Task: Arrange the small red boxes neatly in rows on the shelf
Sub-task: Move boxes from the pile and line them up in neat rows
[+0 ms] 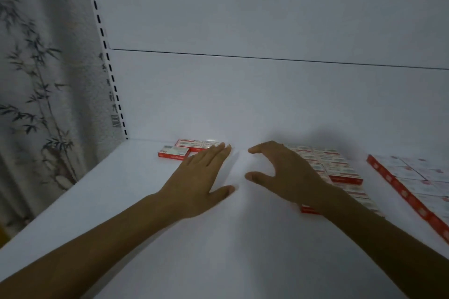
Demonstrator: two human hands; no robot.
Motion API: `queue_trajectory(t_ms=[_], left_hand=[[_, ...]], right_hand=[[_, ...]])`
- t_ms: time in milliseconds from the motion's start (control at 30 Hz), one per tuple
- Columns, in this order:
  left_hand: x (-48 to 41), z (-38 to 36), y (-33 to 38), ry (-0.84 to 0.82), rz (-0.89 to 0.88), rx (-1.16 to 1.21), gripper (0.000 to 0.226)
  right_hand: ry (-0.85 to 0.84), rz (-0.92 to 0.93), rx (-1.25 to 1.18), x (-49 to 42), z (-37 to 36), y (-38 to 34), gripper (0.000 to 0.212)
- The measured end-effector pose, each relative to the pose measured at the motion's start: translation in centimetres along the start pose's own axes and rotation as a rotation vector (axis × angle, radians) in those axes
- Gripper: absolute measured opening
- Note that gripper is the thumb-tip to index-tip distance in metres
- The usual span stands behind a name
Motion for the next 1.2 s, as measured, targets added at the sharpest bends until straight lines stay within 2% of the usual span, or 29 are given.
queue_trajectory(t_ms=[400, 633, 733, 833, 900, 967, 1033, 1133, 1200], left_hand=[[7.7, -0.6, -14.1, -0.027, 0.158, 0.1, 0.109], [7.6, -0.5, -16.9, 0.013, 0.082, 0.135, 0.093], [5.8, -0.3, -16.0, 0.046, 0.051, 0.185, 0.085], [4.5, -0.8, -14.3, 0.054, -0.008, 0.349, 0.083], [4.5, -1.5, -13.5, 0.066, -0.012, 0.378, 0.088], [4.8, -2.0, -13.1, 0.056, -0.034, 0.366, 0.087], [5.1, -2.1, -13.0, 0.058, -0.05, 0.336, 0.081], [5.4, -1.7, -13.0, 0.1, -0.048, 0.362, 0.077], [5.5, -1.7, -13.0, 0.116, -0.044, 0.376, 0.076]], right_hand=[[-0.128, 0.067, 0.083, -8.8, -10.9, -8.6, 0.058], [-0.185, -0.018, 0.142, -9.9, -14.4, -9.4, 0.059], [-0.108, 0.038, 0.192, -8.6, -13.4, -9.7, 0.051], [-0.002, 0.101, 0.161, -6.8, -12.5, -9.7, 0.044], [0.104, 0.06, 0.069, -5.7, -12.2, -9.2, 0.049], [0.113, -0.063, -0.038, -5.1, -12.3, -8.2, 0.052], [0.07, -0.127, -0.065, -5.2, -12.4, -7.5, 0.045], [0.128, -0.072, -0.069, -5.3, -12.4, -7.9, 0.034], [0.167, -0.079, -0.186, -5.3, -12.6, -8.2, 0.023]])
Point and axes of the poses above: each hand's wrist, its own x-axis away from the middle knuckle, its own z-axis out of the back of the hand, y = z × x, the point moved 4 cm from there along -x, towards the middle knuckle, and after that the axes turned 15 degrees about -x, right-handed, at the moved point
